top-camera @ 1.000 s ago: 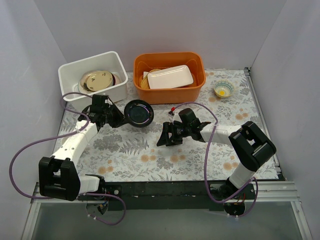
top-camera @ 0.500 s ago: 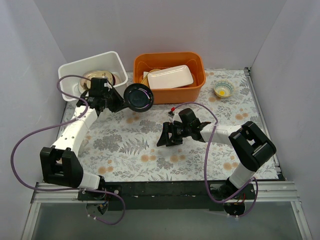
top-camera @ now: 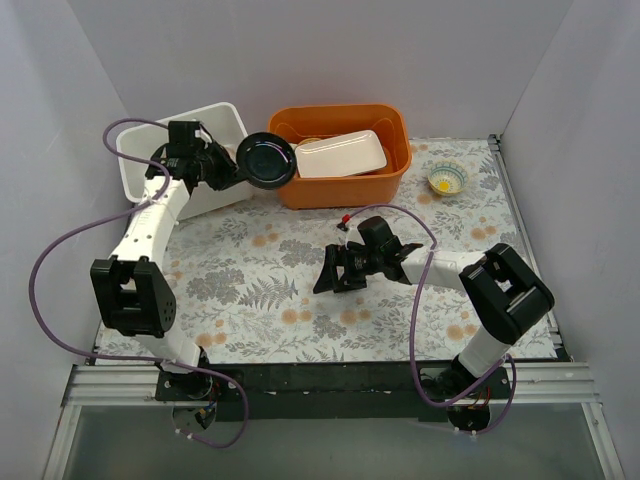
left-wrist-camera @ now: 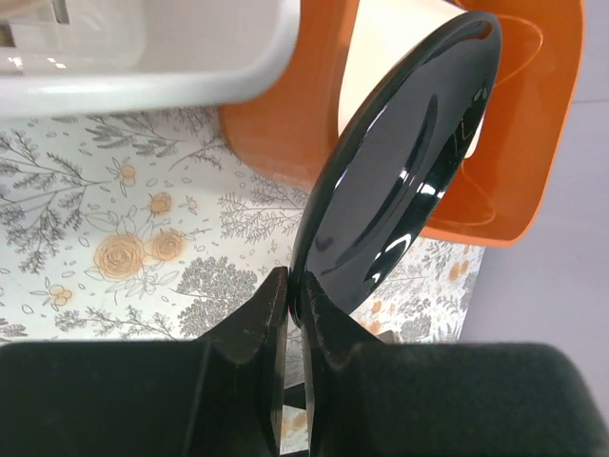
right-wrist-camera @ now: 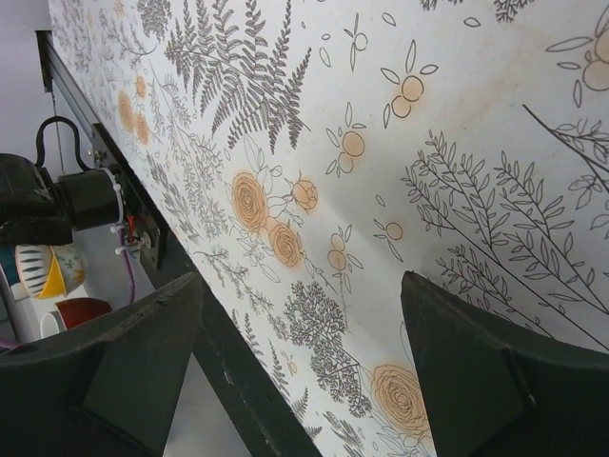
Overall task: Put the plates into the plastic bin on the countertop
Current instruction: Place the plate in the plastic bin.
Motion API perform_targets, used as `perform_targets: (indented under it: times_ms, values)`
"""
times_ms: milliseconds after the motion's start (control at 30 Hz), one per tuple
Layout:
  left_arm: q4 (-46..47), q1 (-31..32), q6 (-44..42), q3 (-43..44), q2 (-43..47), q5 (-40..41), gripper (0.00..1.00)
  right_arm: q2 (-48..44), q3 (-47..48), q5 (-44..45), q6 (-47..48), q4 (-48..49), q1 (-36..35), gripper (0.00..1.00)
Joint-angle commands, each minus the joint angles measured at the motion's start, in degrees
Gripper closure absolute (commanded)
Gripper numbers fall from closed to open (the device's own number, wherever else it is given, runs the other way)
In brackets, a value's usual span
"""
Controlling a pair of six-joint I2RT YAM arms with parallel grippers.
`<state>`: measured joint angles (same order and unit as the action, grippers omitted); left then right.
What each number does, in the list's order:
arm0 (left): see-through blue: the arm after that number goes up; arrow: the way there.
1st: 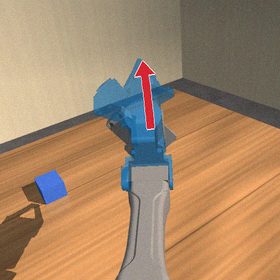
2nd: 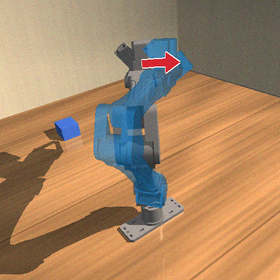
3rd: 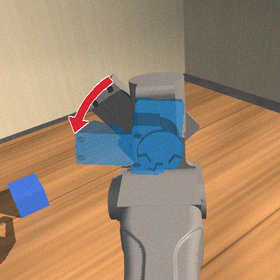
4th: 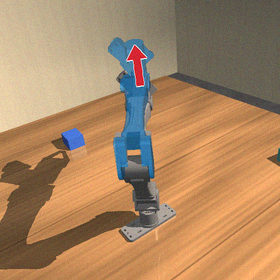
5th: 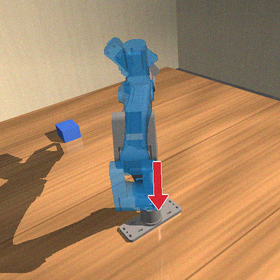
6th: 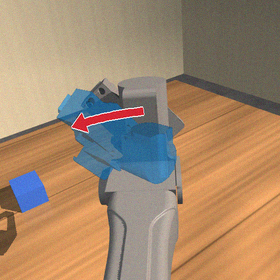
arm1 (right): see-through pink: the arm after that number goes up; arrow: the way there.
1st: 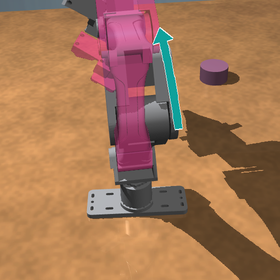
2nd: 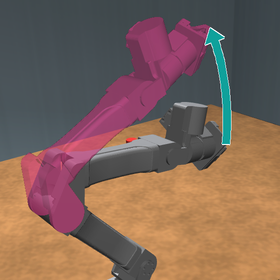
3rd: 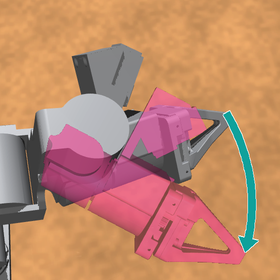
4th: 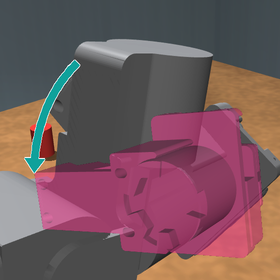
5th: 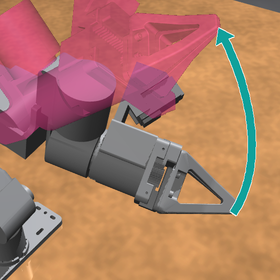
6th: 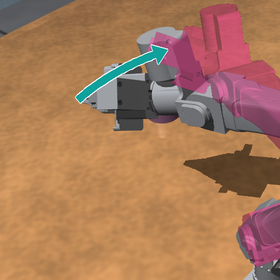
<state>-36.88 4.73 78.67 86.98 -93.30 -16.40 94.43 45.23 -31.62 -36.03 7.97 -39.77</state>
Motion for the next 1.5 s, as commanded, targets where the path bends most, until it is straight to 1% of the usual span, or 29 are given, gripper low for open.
perform_targets:
  times_ms: [0, 67, 100, 300, 367, 500, 533, 600, 800, 1033, 1167, 1333, 1467]
  values:
    - [0.23, -3.76, -0.54, 4.77, -1.00, -4.77, 1.00, -1.71, 1.17, 0.15, 1.84, -1.29, 0.48, 0.06]
    - [-0.03, -4.64, -0.89, 5.74, -1.62, -5.39, 1.00, -1.71, 1.09, 0.24, 1.84, -1.38, 0.66, 0.05]
    - [-0.12, -7.17, -0.98, 6.44, -2.15, -5.65, 1.00, -1.71, 0.91, 0.33, 1.84, -1.38, 0.74, 0.04]
    - [1.02, -11.40, -0.98, 6.89, -3.03, -7.59, 1.00, -1.36, 1.00, 1.55, 2.37, -2.16, 1.18, 0.02]
    - [1.11, -12.29, -1.07, 7.06, -3.21, -8.03, 1.00, -1.53, 1.26, 2.69, 3.50, -4.00, 1.18, 0.02]
    - [0.85, -14.66, -1.42, 7.50, -3.38, -8.99, 1.00, -2.06, 2.75, 8.30, 6.40, -7.88, 1.36, 0.02]
    - [0.76, -15.10, -1.42, 7.59, -3.38, -9.26, 1.00, -2.32, 3.28, 9.54, 7.02, -11.10, 1.45, 0.02]
    - [0.76, -16.24, -1.77, 7.59, -3.21, -9.35, 1.00, -2.85, 3.63, 12.61, 8.42, -13.58, 1.54, 0.02]
    - [0.41, -19.93, -2.65, 7.77, -3.21, -10.93, 1.00, -4.78, 5.39, 19.73, 10.98, -19.29, 2.06, 0.02]
    - [0.15, -23.98, -3.35, 7.24, -3.38, -12.60, 1.00, -7.68, 6.88, 25.98, 13.09, -23.96, 3.03, 0.02]
    - [1.37, -26.26, -2.91, 5.31, -3.38, -13.91, 1.00, -9.09, 7.59, 28.45, 14.67, -26.16, 4.08, 0.02]
    - [2.43, -27.23, -2.82, 4.60, -4.52, -12.51, 1.00, -10.84, 7.94, 33.27, 16.43, -29.32, 5.84, 0.02]
    - [2.43, -27.49, -2.74, 5.83, -7.33, -12.07, 1.00, -12.69, 7.33, 34.60, 17.66, -30.47, 8.03, 0.02]
